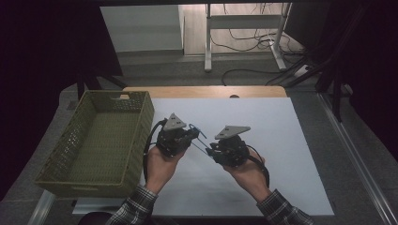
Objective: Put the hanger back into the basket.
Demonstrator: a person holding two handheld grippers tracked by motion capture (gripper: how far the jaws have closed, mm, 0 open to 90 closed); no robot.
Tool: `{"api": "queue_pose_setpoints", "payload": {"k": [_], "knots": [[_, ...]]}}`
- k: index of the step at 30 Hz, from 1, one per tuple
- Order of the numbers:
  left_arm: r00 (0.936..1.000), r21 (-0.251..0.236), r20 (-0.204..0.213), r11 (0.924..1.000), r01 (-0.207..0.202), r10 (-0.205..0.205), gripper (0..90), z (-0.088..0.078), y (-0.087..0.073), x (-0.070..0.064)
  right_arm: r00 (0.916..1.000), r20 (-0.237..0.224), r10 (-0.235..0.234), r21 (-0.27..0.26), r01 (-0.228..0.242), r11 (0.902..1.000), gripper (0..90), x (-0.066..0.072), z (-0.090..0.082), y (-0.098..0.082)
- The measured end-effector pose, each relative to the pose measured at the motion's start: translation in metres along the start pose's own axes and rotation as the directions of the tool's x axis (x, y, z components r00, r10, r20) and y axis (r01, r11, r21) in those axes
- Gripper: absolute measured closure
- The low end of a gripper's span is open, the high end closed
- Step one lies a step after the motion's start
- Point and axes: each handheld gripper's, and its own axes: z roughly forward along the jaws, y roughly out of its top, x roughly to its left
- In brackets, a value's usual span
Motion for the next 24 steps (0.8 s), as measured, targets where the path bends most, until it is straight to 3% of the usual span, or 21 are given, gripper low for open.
{"api": "queue_pose_setpoints", "payload": {"k": [5,6,9,10,12,13,15,17,19,20,21,23,24], "knots": [[0.9999,0.011,0.009,0.9999,-0.005,0.005,85.5,0.003,0.001,-0.003,0.9985,0.048,-0.025,0.016,0.025,0.9996,74.6,0.003,0.008,0.001],[0.9999,0.013,0.013,0.9999,-0.003,0.003,85.4,0.003,0.001,-0.003,0.9964,0.074,-0.042,0.021,0.04,0.999,79.9,0.004,0.011,0.0],[0.9998,0.019,0.012,0.9997,-0.014,0.014,85.3,0.003,0.001,-0.005,0.9967,0.068,-0.045,0.026,0.043,0.9987,84.9,0.003,0.012,-0.001],[0.9995,0.023,0.024,0.9996,-0.018,0.017,85.1,0.003,0.001,-0.005,0.9956,0.057,-0.074,0.034,0.072,0.9968,87.0,0.005,0.012,-0.003],[0.998,0.021,0.054,0.9992,-0.034,0.033,84.3,0.0,0.001,-0.003,0.9946,0.054,-0.088,0.025,0.087,0.9959,87.4,0.005,0.01,-0.004],[0.998,0.021,0.054,0.9992,-0.034,0.033,83.9,0.0,0.001,-0.003,0.997,0.017,-0.076,0.024,0.075,0.9969,87.4,0.003,0.008,-0.004],[0.9971,0.019,0.066,0.9991,-0.039,0.038,75.7,-0.004,0.001,-0.002,0.9981,-0.022,-0.058,0.018,0.059,0.9981,87.4,0.0,0.003,-0.004],[0.9954,0.026,0.087,0.9988,-0.041,0.039,66.1,-0.011,0.002,0.002,0.9976,-0.031,-0.063,0.013,0.063,0.9979,87.4,-0.001,0.001,-0.004],[0.9925,0.042,0.114,0.9978,-0.05,0.045,55.4,-0.022,0.002,0.008,0.995,-0.084,-0.055,-0.002,0.055,0.9985,87.4,-0.004,-0.006,-0.004],[0.9925,0.042,0.114,0.9978,-0.05,0.045,50.3,-0.022,0.002,0.008,0.995,-0.084,-0.055,-0.002,0.055,0.9985,87.4,-0.004,-0.006,-0.004],[0.9915,0.055,0.12,0.9968,-0.058,0.051,47.3,-0.025,0.002,0.01,0.9917,-0.108,-0.07,-0.002,0.07,0.9975,87.4,-0.003,-0.011,-0.004],[0.987,0.082,0.122,0.9899,-0.115,0.105,42.9,-0.035,-0.001,0.01,0.9894,-0.118,-0.085,0.005,0.086,0.9963,87.4,-0.003,-0.014,-0.004],[0.987,0.082,0.122,0.9899,-0.115,0.105,41.3,-0.035,-0.001,0.01,0.9894,-0.118,-0.085,0.005,0.086,0.9963,87.4,-0.003,-0.014,-0.004]]}}
